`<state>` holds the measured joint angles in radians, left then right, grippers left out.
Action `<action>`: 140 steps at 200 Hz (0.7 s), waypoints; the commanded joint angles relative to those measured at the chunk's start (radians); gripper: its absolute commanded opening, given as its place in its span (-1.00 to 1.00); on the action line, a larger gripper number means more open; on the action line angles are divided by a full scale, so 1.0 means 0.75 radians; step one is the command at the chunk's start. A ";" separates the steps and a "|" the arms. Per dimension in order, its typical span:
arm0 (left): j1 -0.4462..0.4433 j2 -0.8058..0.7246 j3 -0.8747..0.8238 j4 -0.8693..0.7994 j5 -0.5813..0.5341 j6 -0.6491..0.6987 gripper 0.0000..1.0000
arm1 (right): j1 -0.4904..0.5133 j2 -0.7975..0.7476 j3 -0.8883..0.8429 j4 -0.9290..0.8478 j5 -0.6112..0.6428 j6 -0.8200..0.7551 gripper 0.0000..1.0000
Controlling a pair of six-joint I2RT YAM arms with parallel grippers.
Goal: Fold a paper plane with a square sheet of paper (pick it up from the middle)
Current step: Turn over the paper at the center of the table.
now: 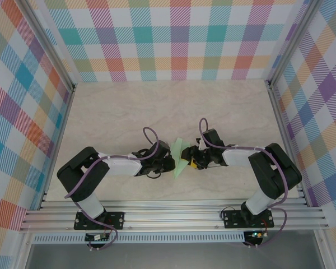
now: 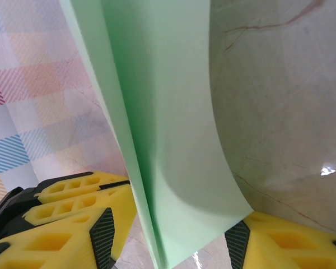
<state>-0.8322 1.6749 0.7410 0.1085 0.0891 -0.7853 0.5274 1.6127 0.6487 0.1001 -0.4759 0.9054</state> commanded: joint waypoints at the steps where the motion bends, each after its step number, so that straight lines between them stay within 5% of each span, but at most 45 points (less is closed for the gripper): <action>1: 0.019 -0.037 -0.026 -0.015 0.008 -0.009 -0.72 | 0.016 0.011 -0.024 0.028 -0.021 0.007 0.14; 140: 0.040 -0.039 -0.053 0.041 0.038 -0.026 -0.73 | 0.010 0.031 -0.003 0.094 -0.067 0.007 0.06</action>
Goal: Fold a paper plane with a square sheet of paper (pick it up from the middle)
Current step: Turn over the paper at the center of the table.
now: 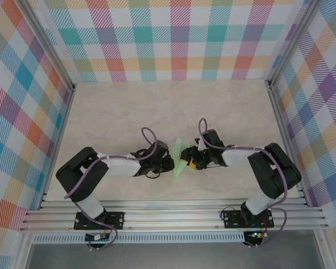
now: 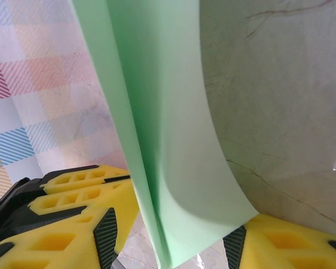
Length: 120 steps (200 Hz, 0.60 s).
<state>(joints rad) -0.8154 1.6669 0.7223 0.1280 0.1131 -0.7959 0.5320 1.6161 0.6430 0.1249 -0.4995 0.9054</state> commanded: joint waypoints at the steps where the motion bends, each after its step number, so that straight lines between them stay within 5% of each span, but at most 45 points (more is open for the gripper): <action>1: 0.019 -0.028 -0.028 0.015 0.006 -0.011 -0.73 | 0.004 0.028 0.004 0.062 -0.036 0.007 0.05; 32: 0.018 -0.021 -0.025 0.025 0.019 -0.011 -0.73 | 0.004 0.035 0.002 0.111 -0.054 0.000 -0.08; 120: 0.018 -0.042 -0.044 0.024 0.013 -0.018 -0.73 | 0.024 0.104 0.054 0.145 -0.104 -0.037 -0.05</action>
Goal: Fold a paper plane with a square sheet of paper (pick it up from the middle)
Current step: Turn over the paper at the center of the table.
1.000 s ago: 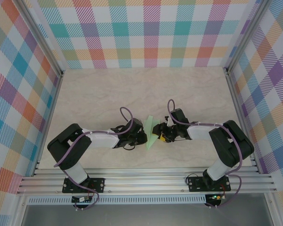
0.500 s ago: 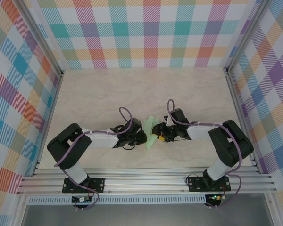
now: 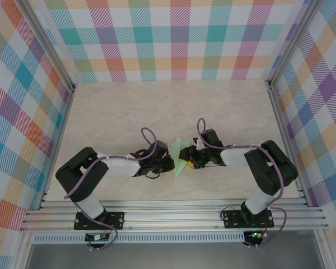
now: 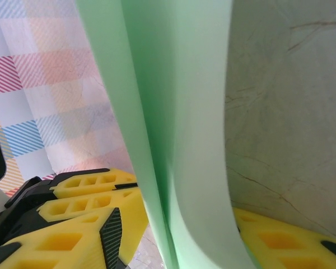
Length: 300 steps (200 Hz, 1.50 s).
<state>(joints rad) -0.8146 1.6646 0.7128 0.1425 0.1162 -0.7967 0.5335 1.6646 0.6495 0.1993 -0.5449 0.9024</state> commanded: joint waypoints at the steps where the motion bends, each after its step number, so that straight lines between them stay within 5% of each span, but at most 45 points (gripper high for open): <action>1: 0.018 -0.039 -0.032 0.004 0.009 -0.019 -0.73 | 0.025 0.041 0.046 0.046 -0.045 -0.033 -0.05; 103: 0.018 -0.062 -0.051 0.012 0.002 -0.025 -0.72 | 0.074 0.104 0.119 -0.052 0.030 -0.070 -0.16; 155: 0.017 -0.093 -0.064 0.028 0.003 -0.033 -0.69 | 0.079 0.090 0.146 -0.100 0.013 -0.130 -0.57; 214: 0.019 -0.260 -0.124 0.015 -0.068 -0.058 -0.63 | 0.101 -0.045 0.266 -0.438 0.151 -0.293 -0.89; 250: 0.027 -0.443 -0.140 -0.152 -0.214 -0.046 -0.56 | 0.129 -0.166 0.454 -0.953 0.503 -0.464 -0.88; 300: 0.070 -0.700 -0.204 -0.367 -0.458 -0.101 -0.50 | 0.198 -0.140 0.732 -1.639 1.252 -0.523 -0.86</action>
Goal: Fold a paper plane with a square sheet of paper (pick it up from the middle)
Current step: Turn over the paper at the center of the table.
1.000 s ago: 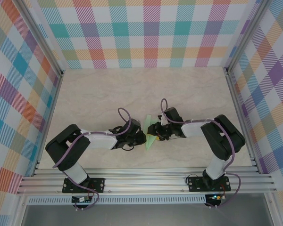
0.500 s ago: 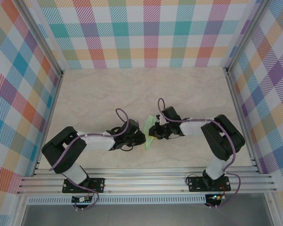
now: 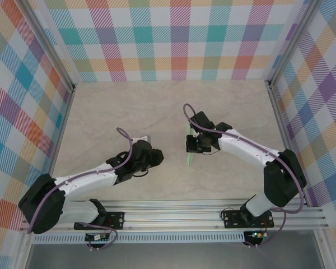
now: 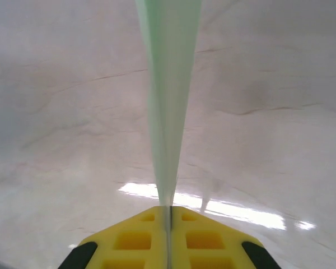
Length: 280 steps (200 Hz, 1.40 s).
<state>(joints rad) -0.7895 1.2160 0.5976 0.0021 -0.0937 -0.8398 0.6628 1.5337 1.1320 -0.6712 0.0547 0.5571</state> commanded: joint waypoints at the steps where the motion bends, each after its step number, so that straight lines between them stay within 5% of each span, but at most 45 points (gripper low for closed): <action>1: 0.037 -0.105 -0.053 -0.186 -0.184 -0.046 -0.50 | 0.028 0.037 0.091 -0.486 0.461 -0.062 -0.86; 73: 0.074 -0.406 -0.127 -0.456 -0.426 -0.160 -0.37 | 0.274 0.449 0.280 -0.667 0.660 0.070 -0.75; 139: 0.079 -0.536 -0.156 -0.529 -0.459 -0.179 -0.34 | 0.520 0.834 0.597 -0.698 0.545 0.207 -0.53; 225: 0.079 -0.560 -0.175 -0.537 -0.408 -0.183 -0.31 | 0.528 0.494 0.303 -0.231 0.072 0.070 0.38; 280: 0.080 -0.539 -0.157 -0.494 -0.360 -0.152 -0.29 | 0.502 0.178 0.136 -0.153 0.123 0.070 0.60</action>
<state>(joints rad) -0.7471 0.8093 0.4793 -0.3901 -0.3874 -0.9726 1.0534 1.7733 1.2934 -0.8295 0.1452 0.6121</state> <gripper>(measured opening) 0.352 0.801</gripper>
